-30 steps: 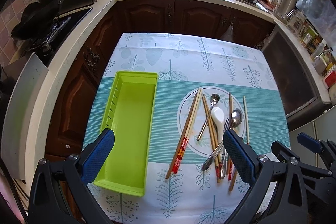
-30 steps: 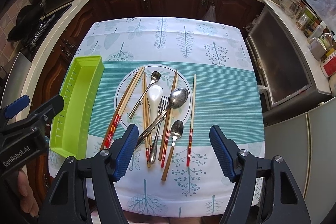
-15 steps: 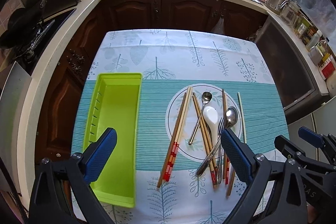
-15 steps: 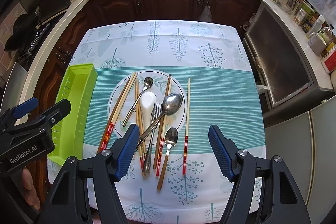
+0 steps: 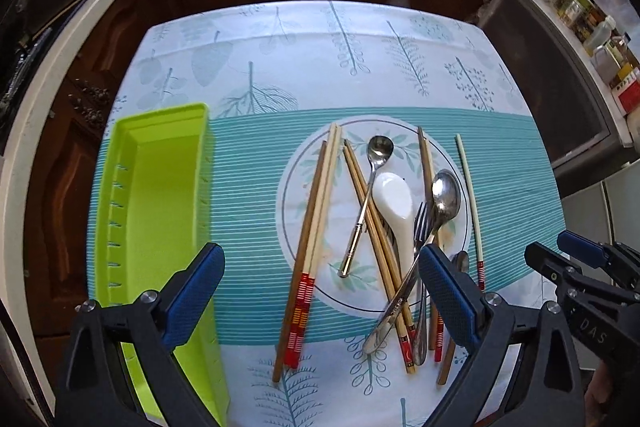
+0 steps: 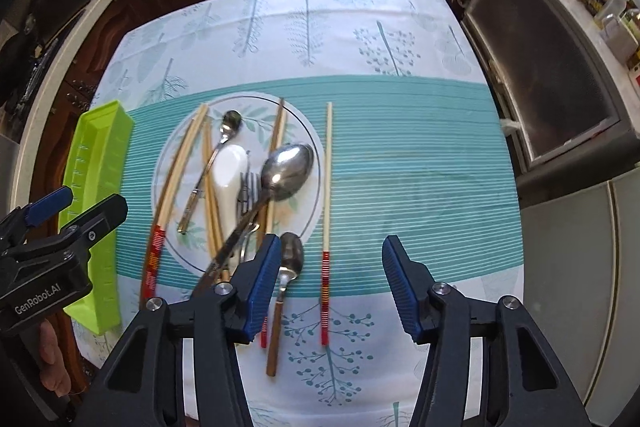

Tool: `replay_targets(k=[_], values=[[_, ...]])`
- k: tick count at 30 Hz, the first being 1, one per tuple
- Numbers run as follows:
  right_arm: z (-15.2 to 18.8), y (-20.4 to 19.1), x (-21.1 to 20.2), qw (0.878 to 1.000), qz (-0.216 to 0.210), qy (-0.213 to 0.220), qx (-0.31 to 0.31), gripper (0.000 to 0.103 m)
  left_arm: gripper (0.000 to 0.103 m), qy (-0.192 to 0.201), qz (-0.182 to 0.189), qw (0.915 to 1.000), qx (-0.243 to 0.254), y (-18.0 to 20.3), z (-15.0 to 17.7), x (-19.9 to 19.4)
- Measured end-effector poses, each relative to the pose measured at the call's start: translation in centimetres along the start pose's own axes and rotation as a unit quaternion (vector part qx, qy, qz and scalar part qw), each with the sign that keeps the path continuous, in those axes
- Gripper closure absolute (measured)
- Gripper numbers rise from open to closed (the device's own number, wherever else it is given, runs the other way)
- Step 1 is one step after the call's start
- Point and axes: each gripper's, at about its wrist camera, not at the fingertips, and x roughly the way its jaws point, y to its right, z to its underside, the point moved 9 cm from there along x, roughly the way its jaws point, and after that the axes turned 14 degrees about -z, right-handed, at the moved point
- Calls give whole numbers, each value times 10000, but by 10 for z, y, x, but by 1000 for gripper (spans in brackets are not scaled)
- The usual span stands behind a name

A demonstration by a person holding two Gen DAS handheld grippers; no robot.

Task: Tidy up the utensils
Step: 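Grasp the steel spoon with left tool while right tool grasps a red-tipped chopstick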

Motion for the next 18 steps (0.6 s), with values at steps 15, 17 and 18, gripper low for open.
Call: replay_targets(k=[15, 17, 18], values=[[-9, 31, 80, 9981, -371, -492, 41, 62, 49, -552, 761, 9922, 818, 60, 21, 41], [-14, 29, 90, 9978, -401, -533, -20, 63, 54, -616, 767, 9909, 916, 66, 24, 44], [-16, 29, 96, 9977, -368, -568, -48, 64, 57, -652, 772, 9902, 962, 69, 25, 46]])
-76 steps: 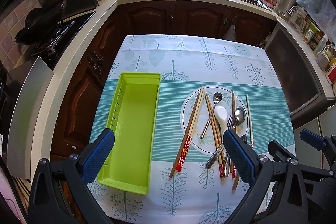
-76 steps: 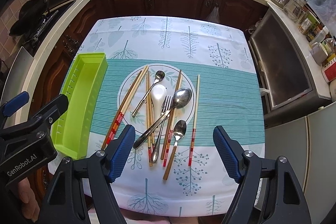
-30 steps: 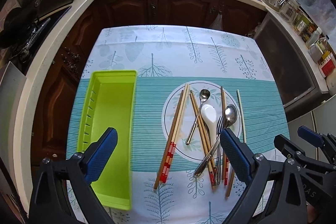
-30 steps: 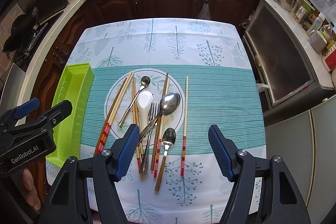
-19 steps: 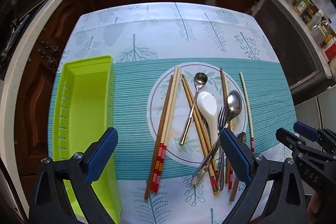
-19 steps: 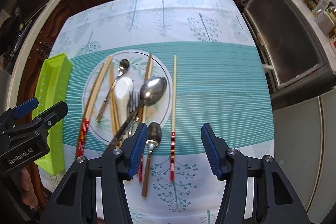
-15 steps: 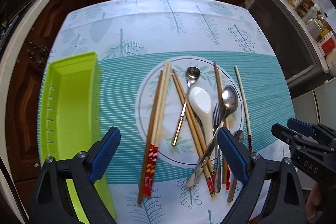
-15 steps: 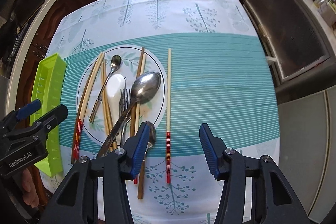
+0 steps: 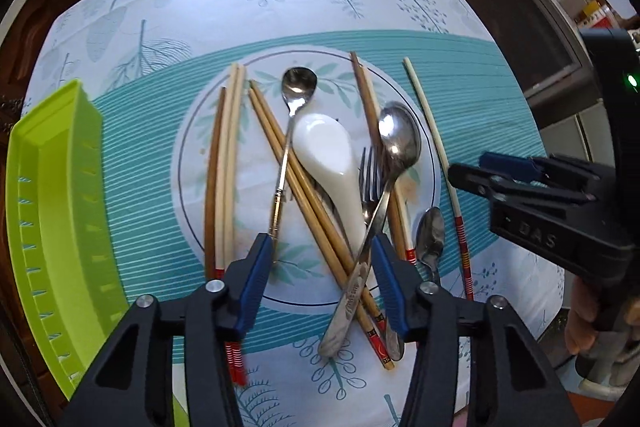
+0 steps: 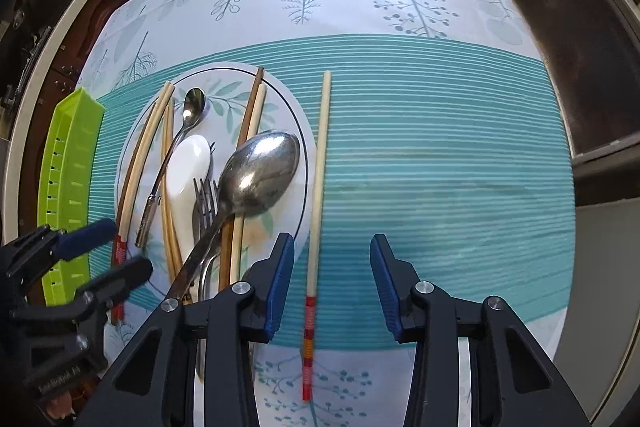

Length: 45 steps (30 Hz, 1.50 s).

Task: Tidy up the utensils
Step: 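Grasp the steel spoon with left tool while right tool grasps a red-tipped chopstick, then carry the spoon with left tool while right tool carries the chopstick into the green tray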

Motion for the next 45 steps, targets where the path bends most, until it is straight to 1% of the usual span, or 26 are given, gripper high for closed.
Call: replay_targets(k=[1, 2, 4, 6, 8, 9, 10, 11, 12, 13, 16, 18, 22, 27, 31, 35, 38, 41, 45], values=[[-2, 0, 5, 10000, 52, -43, -21, 65, 60, -35, 16, 10000, 28, 3, 0, 2], [-5, 0, 10, 9999, 91, -82, -59, 67, 61, -61, 35, 10000, 44, 5, -1, 3], [-8, 1, 19, 9995, 217, -158, -157, 67, 62, -101, 64, 9999, 65, 10, -3, 5], [-13, -3, 24, 9985, 397, -135, -365, 68, 62, -116, 88, 9999, 90, 16, -6, 6], [-17, -8, 26, 9974, 468, -69, -551, 70, 62, -111, 79, 9998, 141, 23, -10, 7], [-18, -10, 27, 9969, 485, -59, -611, 76, 64, -112, 74, 9998, 171, 27, -12, 7], [-19, -12, 28, 9970, 431, -67, -640, 81, 68, -118, 72, 9997, 207, 30, -13, 8], [-19, -11, 28, 9966, 492, -55, -656, 96, 71, -130, 76, 9996, 241, 34, -15, 9], [-19, -10, 28, 9965, 539, -68, -642, 97, 76, -156, 79, 9995, 273, 40, -17, 12], [-19, -9, 27, 9972, 458, -77, -578, 97, 81, -187, 89, 9993, 295, 47, -20, 15], [-14, 2, 22, 9996, 72, -125, -254, 97, 88, -267, 148, 9990, 328, 55, -26, 20], [-10, 7, 19, 9998, -105, -140, -105, 97, 90, -305, 208, 9987, 356, 63, -31, 23], [-1, 16, 15, 9996, -276, -112, 33, 97, 94, -368, 241, 9982, 409, 81, -43, 37], [12, 24, 10, 9991, -394, -65, 116, 97, 95, -442, 137, 9979, 447, 87, -50, 49], [22, 29, 5, 9988, -466, -57, 135, 97, 95, -512, 126, 9972, 535, 95, -54, 56], [30, 35, -1, 9986, -504, -56, 164, 97, 92, -530, 122, 9966, 617, 102, -55, 60], [32, 34, -2, 9985, -511, -45, 169, 97, 92, -586, 196, 9961, 634, 112, -58, 64], [32, 34, -3, 9983, -551, -41, 184, 97, 95, -647, 317, 9949, 707, 113, -56, 65], [32, 32, -4, 9977, -635, -55, 209, 97, 98, -614, 184, 9947, 806, 109, -53, 61]])
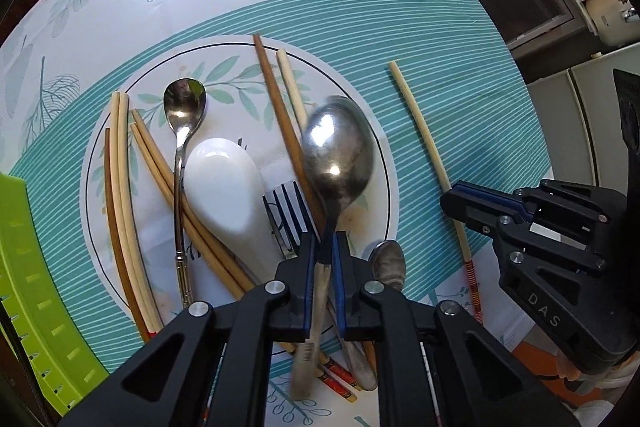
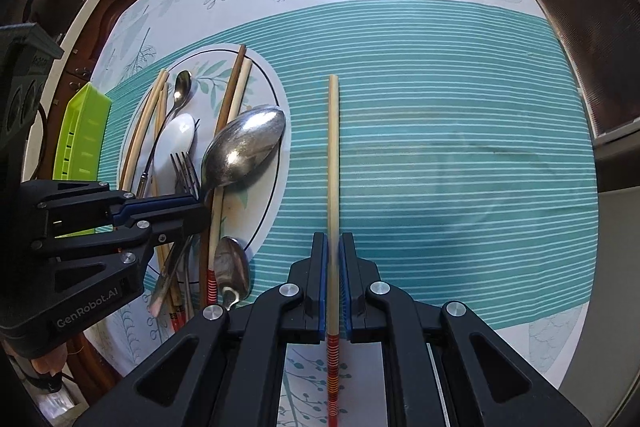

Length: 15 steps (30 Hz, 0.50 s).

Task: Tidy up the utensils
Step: 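Carry the spoon with left tool while right tool carries the chopstick into the green tray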

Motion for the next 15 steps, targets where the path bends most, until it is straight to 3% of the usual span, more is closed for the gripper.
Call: replay_targets(k=[15], values=[[7, -28, -7, 9983, -548, -47, 179, 97, 99, 112, 101, 9984, -546, -16, 26, -18]])
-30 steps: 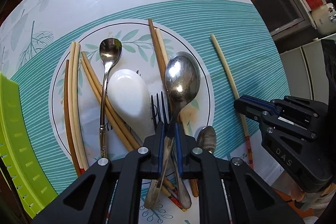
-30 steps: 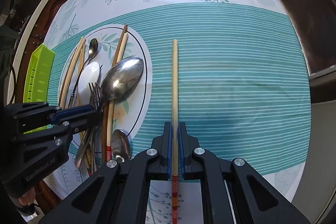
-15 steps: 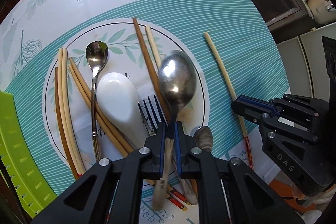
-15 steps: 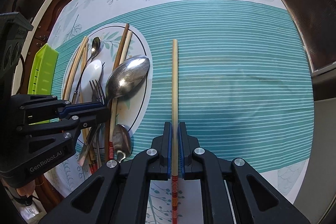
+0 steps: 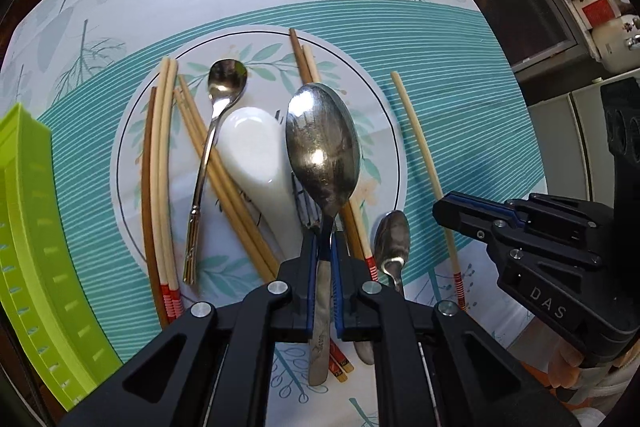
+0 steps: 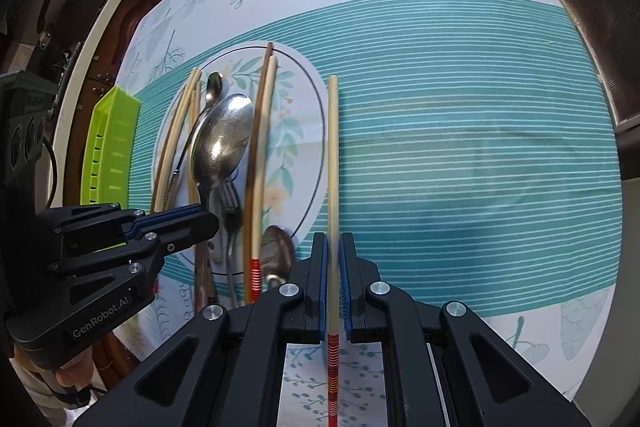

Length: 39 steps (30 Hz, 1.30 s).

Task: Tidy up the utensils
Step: 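Carry the spoon with left tool while right tool carries the chopstick into the green tray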

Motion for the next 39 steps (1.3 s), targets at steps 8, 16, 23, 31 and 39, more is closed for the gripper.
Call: replay_targets(k=[8, 16, 23, 31, 39], values=[[9, -30, 7, 9994, -314, -139, -59, 97, 103, 184, 43, 9994, -305, -22, 8, -17], [18, -58, 15, 9985, -376, -280, -274, 97, 103, 167, 13, 9987, -491, -40, 16, -17], [24, -78, 12, 9975, -508, -358, -349, 97, 103, 187, 69, 9973, -700, -61, 28, -37], [20, -135, 8, 9929, -1002, -474, -434, 97, 103, 243, 147, 9940, -1061, -94, 43, -84], [4, -224, 24, 9857, -1443, -584, -639, 97, 103, 260, -156, 9886, -1472, -173, 72, -124]])
